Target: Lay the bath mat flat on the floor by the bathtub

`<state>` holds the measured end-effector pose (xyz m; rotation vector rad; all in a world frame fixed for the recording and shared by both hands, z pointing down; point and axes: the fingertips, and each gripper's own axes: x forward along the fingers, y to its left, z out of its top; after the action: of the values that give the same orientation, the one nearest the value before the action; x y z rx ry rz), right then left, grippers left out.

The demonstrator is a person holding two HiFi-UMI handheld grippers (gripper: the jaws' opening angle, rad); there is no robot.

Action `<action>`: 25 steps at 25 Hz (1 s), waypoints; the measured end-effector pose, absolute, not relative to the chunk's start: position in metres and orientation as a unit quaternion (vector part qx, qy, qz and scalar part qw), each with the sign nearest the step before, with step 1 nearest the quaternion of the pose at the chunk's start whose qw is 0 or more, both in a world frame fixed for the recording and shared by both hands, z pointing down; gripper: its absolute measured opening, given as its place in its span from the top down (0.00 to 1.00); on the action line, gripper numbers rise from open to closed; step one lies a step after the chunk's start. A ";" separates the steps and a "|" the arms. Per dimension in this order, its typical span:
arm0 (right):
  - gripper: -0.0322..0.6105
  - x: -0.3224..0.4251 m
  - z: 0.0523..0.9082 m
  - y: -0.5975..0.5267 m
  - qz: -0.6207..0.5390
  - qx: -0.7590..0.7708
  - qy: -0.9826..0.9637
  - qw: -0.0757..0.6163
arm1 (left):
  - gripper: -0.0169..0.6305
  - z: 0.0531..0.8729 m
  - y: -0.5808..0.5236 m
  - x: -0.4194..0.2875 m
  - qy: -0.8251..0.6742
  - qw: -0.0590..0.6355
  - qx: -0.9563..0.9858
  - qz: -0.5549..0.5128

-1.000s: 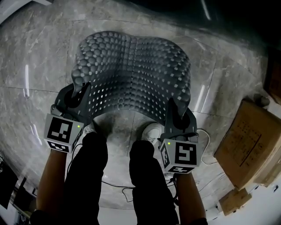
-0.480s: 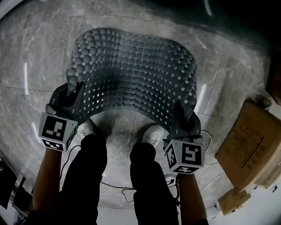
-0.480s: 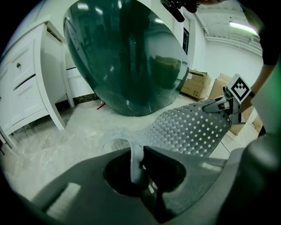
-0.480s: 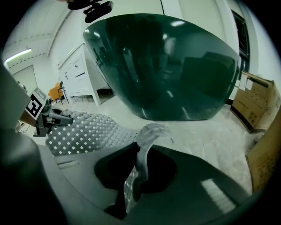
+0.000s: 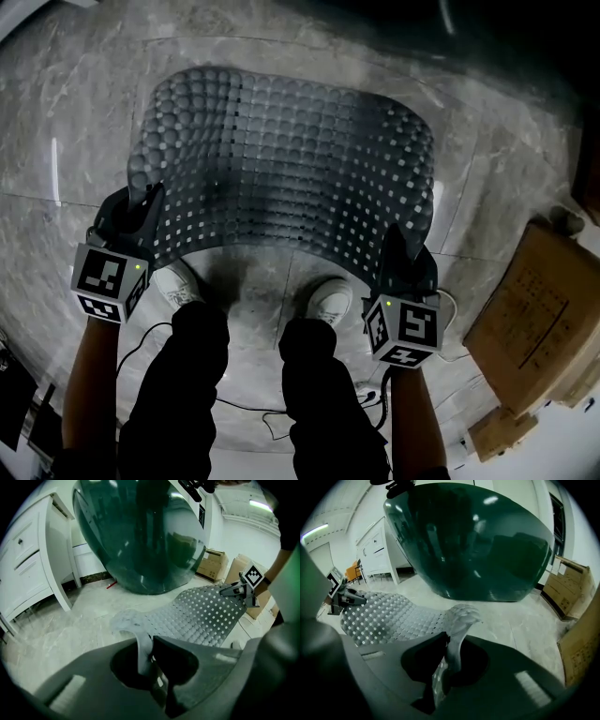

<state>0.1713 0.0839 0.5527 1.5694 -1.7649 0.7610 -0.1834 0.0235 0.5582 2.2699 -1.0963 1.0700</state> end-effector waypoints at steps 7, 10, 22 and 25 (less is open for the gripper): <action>0.88 0.189 0.567 0.089 0.304 0.603 -0.657 0.335 | 0.94 0.565 0.022 -0.205 -0.408 0.217 0.794 0.394; 0.88 0.195 0.569 0.094 0.305 0.603 -0.654 0.340 | 0.94 0.566 0.025 -0.212 -0.410 0.218 0.789 0.402; 0.88 0.225 0.630 0.095 0.298 0.631 -0.629 0.342 | 0.94 0.638 0.015 -0.240 -0.416 0.223 0.784 0.404; 0.88 0.232 0.640 0.098 0.298 0.635 -0.625 0.343 | 0.94 0.649 0.016 -0.247 -0.418 0.226 0.780 0.408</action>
<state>0.2317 0.0982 0.6402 1.6503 -1.6238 0.7733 -0.2469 0.0164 0.6492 2.1495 -1.1515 1.1251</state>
